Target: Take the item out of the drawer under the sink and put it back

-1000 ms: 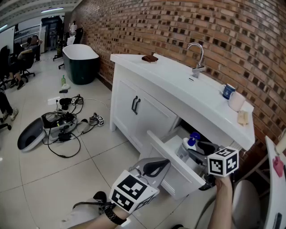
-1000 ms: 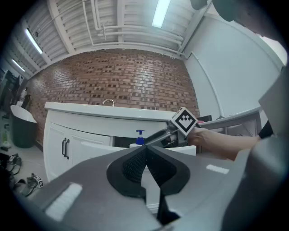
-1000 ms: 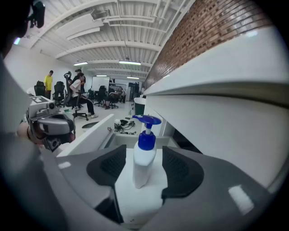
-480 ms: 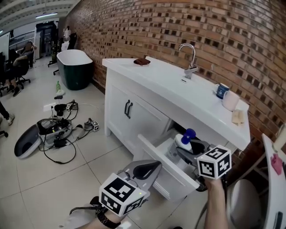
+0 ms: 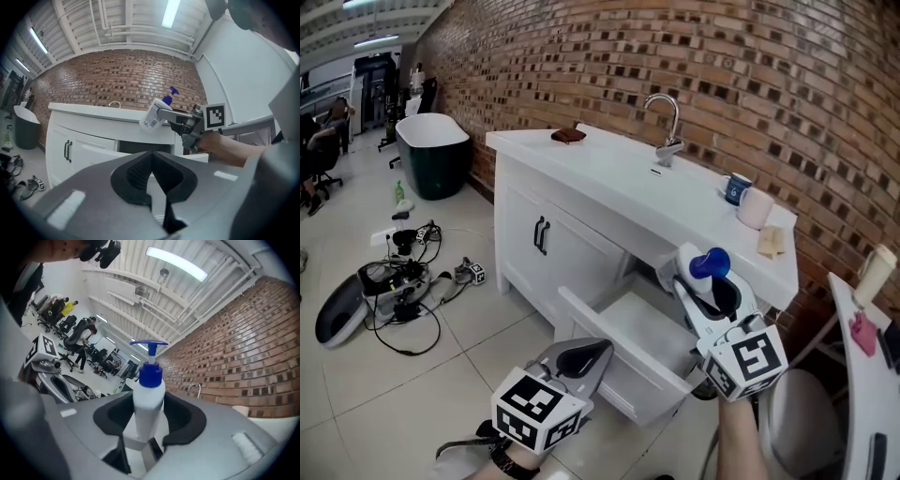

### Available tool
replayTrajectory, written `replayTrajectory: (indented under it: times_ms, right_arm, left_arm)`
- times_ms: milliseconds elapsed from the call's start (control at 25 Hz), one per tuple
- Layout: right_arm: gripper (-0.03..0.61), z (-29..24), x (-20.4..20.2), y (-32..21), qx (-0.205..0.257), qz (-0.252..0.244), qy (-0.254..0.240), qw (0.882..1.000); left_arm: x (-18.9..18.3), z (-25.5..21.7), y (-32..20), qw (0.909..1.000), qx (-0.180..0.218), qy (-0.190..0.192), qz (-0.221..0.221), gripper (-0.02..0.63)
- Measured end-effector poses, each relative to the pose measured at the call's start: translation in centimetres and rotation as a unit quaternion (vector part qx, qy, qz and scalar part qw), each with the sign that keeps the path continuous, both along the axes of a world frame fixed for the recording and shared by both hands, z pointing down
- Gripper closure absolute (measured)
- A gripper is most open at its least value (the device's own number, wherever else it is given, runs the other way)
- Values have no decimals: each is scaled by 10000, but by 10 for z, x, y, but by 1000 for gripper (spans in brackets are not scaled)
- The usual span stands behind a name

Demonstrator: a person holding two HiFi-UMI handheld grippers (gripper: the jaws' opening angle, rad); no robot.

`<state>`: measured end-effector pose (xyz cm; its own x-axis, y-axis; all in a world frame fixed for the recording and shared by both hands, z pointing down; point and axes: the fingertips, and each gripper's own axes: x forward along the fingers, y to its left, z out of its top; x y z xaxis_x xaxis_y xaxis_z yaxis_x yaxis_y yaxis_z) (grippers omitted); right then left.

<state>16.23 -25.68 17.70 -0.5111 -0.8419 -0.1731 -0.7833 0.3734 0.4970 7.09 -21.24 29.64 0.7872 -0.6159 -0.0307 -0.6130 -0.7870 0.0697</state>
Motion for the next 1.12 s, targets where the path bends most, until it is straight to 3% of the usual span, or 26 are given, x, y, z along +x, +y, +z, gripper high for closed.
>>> replayTrajectory:
  times_ms: [120, 360, 640, 960, 1040, 1120]
  right_arm:
    - [382, -7, 9, 2, 101, 115, -154, 9998]
    - [382, -1, 14, -2, -123, 86, -303, 9994]
    - [380, 13, 19, -15, -657, 51, -657, 9957]
    - [380, 62, 23, -49, -1921, 274, -784, 9778]
    - [380, 83, 20, -57, -2324, 308, -538, 9706]
    - [380, 108, 14, -63, -2628, 289, 6, 9644]
  left_arm:
    - [3, -2, 2, 9999, 54, -1, 88, 598]
    - [7, -10, 7, 9991, 410, -75, 66, 597]
    - [10, -4, 8, 9997, 159, -52, 175, 597]
    - [25, 8, 13, 9984, -25, -297, 489, 597]
    - [27, 9, 13, 9984, -110, -198, 527, 595]
    - [28, 9, 12, 9984, -150, -121, 527, 595]
